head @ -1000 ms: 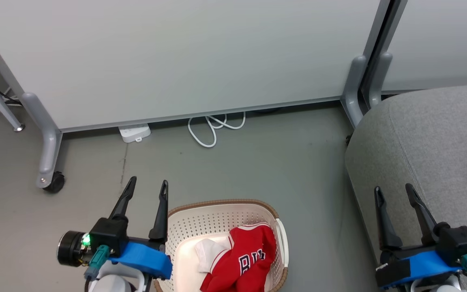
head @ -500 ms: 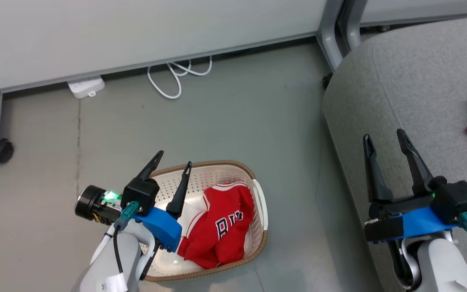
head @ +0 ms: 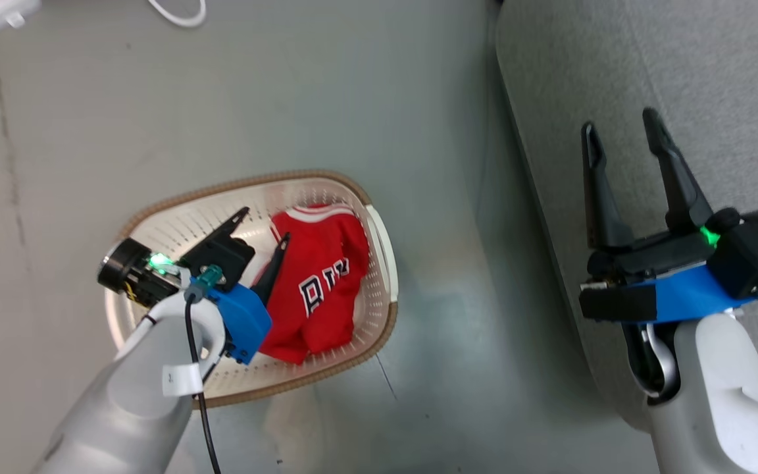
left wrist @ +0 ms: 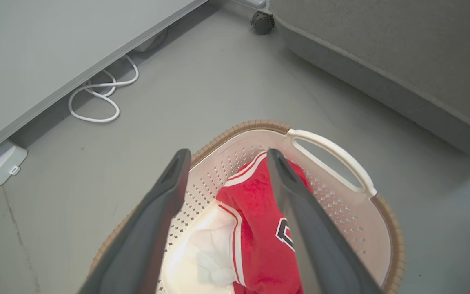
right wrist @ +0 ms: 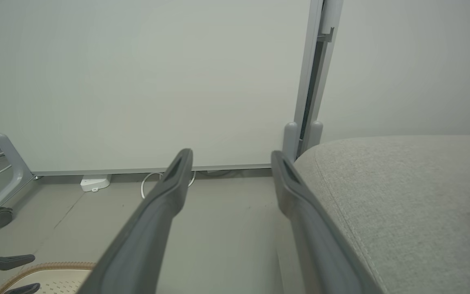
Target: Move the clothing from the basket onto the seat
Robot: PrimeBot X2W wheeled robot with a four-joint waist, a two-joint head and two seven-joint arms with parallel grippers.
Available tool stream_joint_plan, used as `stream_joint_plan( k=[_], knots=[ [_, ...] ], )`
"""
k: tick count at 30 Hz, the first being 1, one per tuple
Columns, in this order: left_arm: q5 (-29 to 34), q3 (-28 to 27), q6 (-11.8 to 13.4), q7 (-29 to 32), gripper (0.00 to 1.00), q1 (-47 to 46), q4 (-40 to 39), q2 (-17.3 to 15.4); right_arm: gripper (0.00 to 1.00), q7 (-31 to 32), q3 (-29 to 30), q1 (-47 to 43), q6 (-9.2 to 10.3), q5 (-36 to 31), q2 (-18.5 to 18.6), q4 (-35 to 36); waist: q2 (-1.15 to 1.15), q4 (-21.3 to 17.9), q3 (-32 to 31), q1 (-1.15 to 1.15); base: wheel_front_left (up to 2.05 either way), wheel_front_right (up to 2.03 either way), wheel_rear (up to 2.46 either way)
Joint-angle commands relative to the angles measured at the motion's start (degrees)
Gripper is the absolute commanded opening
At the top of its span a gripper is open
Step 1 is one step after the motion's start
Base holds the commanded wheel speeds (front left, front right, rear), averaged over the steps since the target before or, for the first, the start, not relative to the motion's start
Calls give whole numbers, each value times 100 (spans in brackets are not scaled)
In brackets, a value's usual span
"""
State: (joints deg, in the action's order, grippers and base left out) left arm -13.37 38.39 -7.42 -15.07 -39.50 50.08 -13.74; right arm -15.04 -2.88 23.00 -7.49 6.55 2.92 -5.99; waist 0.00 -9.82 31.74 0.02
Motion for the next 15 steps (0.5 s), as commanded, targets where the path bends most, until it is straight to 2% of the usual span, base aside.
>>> stream_joint_plan(
  k=[1,15],
  knots=[
    [-71,75,-4,-16,100,-164,71,-55,100,-23,-24,155,-1,35,-5,52,0,-170,412,-2,0,0,0],
    [-967,1526,-4,124,100,-1096,1207,-198,100,-22,-187,811,-1,-9,-5,220,0,-327,1530,-2,0,0,0]
  ],
)
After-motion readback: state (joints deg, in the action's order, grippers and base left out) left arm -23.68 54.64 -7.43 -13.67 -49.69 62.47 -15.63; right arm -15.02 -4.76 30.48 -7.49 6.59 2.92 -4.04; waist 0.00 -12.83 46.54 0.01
